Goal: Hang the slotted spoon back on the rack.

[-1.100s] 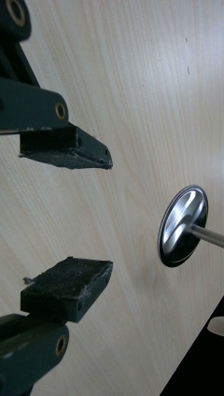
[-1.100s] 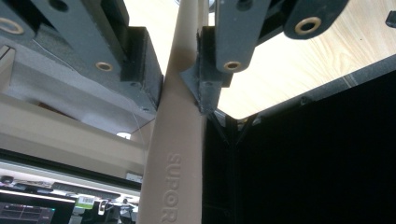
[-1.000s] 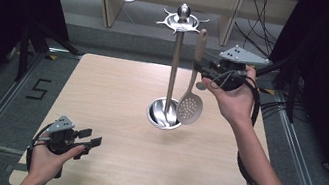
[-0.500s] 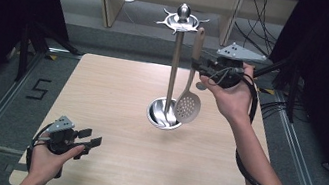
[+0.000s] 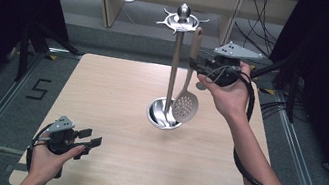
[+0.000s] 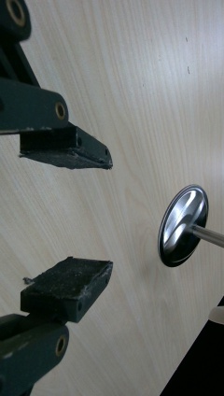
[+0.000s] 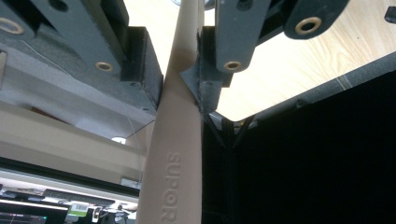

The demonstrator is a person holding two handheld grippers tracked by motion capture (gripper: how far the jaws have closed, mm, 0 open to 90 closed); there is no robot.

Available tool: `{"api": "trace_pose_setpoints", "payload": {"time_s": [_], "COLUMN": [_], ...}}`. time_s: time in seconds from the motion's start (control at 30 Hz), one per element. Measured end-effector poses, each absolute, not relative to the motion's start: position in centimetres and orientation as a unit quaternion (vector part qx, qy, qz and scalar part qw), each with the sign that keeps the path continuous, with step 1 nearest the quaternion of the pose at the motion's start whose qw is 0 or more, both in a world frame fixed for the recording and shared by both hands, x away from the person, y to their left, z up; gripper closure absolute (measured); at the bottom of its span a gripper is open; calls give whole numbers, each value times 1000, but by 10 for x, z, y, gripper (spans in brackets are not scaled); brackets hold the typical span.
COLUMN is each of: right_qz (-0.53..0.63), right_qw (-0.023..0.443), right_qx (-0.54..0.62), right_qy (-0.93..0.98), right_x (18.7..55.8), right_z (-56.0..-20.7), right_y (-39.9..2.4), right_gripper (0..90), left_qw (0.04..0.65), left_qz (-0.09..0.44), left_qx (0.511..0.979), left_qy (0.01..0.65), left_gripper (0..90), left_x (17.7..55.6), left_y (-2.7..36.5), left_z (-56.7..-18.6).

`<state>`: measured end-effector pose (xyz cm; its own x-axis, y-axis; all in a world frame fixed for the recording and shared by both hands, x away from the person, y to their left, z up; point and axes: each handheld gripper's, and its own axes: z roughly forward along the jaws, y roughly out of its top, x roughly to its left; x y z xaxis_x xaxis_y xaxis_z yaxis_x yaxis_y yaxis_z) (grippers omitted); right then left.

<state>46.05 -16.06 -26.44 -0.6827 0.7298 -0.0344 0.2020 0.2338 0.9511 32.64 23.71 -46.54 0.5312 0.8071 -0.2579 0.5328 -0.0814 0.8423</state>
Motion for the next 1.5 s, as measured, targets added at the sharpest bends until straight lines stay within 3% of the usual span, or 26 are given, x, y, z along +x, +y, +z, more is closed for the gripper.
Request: {"api": "trace_pose_setpoints", "payload": {"time_s": [0.17, 0.3, 0.47, 0.77, 1.27, 1.5], "right_qz": [541, 543, 536, 504, 433, 442], "right_qw": [239, 251, 246, 229, 185, 175], "right_qx": [315, 314, 315, 342, 422, 455], "right_qy": [742, 737, 744, 759, 775, 753], "right_x": [461, 455, 439, 409, 362, 355], "right_z": [-268, -272, -284, -330, -450, -452], "right_y": [-160, -165, -175, -208, -274, -284], "right_gripper": [699, 560, 488, 451, 439, 413], "left_qw": [493, 494, 493, 492, 487, 488], "left_qz": [138, 138, 140, 140, 136, 138], "left_qx": [721, 721, 723, 723, 725, 730], "left_qy": [467, 466, 463, 465, 467, 458], "left_gripper": [427, 427, 427, 425, 420, 410], "left_x": [326, 326, 326, 326, 326, 327], "left_y": [237, 237, 237, 236, 236, 235], "left_z": [-465, -466, -465, -466, -467, -466]}}
